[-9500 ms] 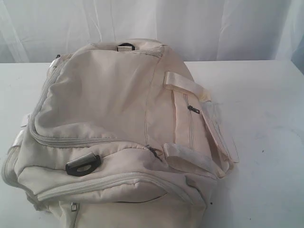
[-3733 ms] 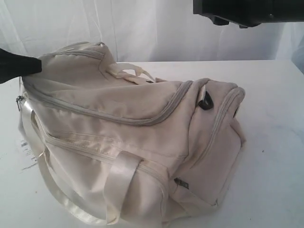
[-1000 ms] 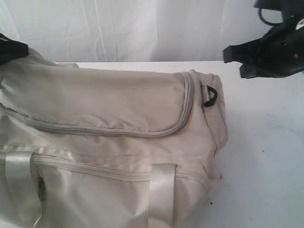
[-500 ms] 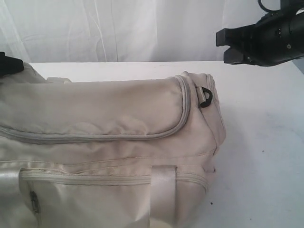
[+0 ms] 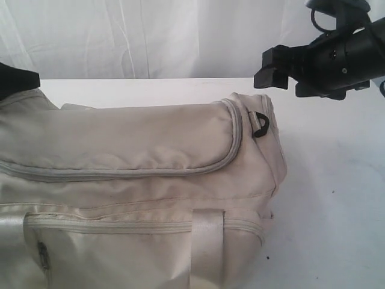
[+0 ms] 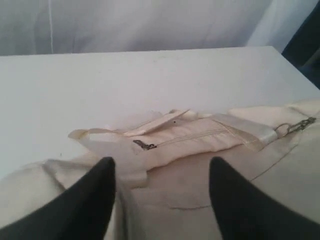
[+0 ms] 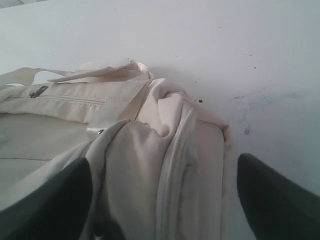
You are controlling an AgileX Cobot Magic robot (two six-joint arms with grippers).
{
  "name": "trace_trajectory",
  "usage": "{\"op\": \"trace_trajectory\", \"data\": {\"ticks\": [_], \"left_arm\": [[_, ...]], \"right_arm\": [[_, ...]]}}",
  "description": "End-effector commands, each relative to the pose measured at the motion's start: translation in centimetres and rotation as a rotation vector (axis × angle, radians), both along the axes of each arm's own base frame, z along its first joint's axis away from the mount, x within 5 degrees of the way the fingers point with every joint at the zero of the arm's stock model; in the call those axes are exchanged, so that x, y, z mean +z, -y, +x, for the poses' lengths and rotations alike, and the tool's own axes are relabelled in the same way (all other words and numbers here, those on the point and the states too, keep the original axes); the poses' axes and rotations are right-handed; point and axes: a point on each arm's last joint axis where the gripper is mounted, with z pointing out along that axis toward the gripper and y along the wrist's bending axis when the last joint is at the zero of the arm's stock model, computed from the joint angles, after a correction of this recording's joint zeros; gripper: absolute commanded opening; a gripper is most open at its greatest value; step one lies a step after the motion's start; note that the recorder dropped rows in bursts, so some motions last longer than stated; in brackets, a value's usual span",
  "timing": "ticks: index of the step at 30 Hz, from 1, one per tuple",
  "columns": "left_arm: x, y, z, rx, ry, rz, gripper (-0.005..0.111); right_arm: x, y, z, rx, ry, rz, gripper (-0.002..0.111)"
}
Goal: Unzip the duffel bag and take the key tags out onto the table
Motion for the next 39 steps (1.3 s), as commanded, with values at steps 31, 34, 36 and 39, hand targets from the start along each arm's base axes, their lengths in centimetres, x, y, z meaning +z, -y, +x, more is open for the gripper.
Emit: {"op": "trace_trajectory", "data": {"ticks": [31,34,36,39], "left_arm": [[-5.5,-2.0,4.0,0.207,-0.237,-0.049,0.028],[-5.3,-1.4,3.8,0.113,-0.204,-0.036,0.0],[-5.2,-1.0,3.5,0.034,-0.168,-0.019,0.0],[-4.8,-0.9,3.3,0.03,-0.152,-0.014,0.0]], "right_arm": [[-3.2,-1.1,1.6,-0.007,-0.131,0.066,0.007],[-3.5,-0.8,1.5,0.026,-0.116,-0.012,0.0],[-3.7,-0.6,1.2,0.055,-0.136,-0.052,0.0],[-3.4,0.0,1.1,0.055,-0.149,-0.055,0.0]]}}
